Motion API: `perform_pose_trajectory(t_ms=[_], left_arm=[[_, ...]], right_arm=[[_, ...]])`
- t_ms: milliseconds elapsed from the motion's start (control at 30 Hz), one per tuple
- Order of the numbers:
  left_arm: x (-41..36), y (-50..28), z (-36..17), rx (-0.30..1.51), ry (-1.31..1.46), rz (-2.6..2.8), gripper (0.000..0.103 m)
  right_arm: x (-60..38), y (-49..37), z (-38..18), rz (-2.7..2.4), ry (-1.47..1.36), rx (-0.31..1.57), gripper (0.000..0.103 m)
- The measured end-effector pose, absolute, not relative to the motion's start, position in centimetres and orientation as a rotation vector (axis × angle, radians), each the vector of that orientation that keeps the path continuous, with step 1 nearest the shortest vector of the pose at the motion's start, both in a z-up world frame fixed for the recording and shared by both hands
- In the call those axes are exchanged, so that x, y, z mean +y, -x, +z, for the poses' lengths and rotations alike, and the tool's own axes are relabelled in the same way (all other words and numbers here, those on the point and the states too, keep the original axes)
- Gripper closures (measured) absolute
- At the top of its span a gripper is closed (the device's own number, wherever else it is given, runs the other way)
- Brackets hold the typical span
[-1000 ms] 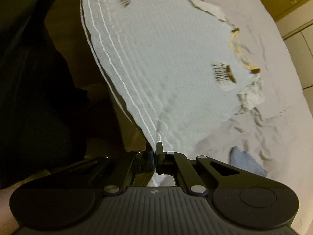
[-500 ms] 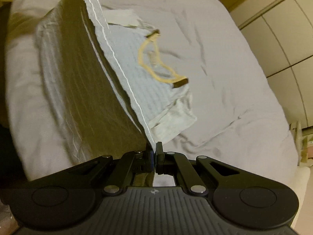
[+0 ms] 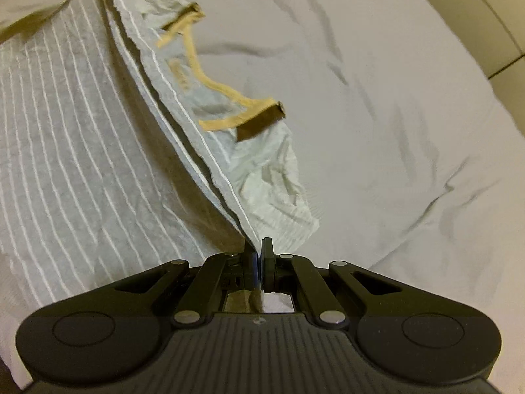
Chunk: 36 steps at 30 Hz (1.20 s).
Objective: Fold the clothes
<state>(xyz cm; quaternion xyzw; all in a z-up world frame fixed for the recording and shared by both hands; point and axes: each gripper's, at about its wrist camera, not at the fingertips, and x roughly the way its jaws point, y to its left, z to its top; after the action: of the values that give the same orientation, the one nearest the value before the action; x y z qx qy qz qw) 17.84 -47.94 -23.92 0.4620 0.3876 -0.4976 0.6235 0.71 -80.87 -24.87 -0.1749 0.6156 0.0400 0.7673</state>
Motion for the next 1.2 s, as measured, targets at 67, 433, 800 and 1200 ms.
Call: perform_pose_trajectory(t_ms=[67, 433, 800, 1200], left_arm=[[-48.4, -18.8, -25.0, 0.908, -1.052, -1.154, 0.102], [-50.0, -23.6, -29.8, 0.979, -1.019, -1.241, 0.102], [-48.7, -26.0, -31.3, 1.036, -0.871, -1.214, 0.089], [-48.7, -27.5, -30.3, 1.020, -0.817, -1.241, 0.101]], right_arm=[[-81.9, -1.8, -25.8, 0.075, 0.348, 1.359, 0.103], [-83.4, -3.4, -28.9, -0.019, 0.204, 1.433, 0.103], [-85.1, -3.1, -29.7, -0.094, 0.091, 1.420, 0.100], [-86.8, -2.7, -27.1, -0.133, 0.033, 1.336, 0.103]])
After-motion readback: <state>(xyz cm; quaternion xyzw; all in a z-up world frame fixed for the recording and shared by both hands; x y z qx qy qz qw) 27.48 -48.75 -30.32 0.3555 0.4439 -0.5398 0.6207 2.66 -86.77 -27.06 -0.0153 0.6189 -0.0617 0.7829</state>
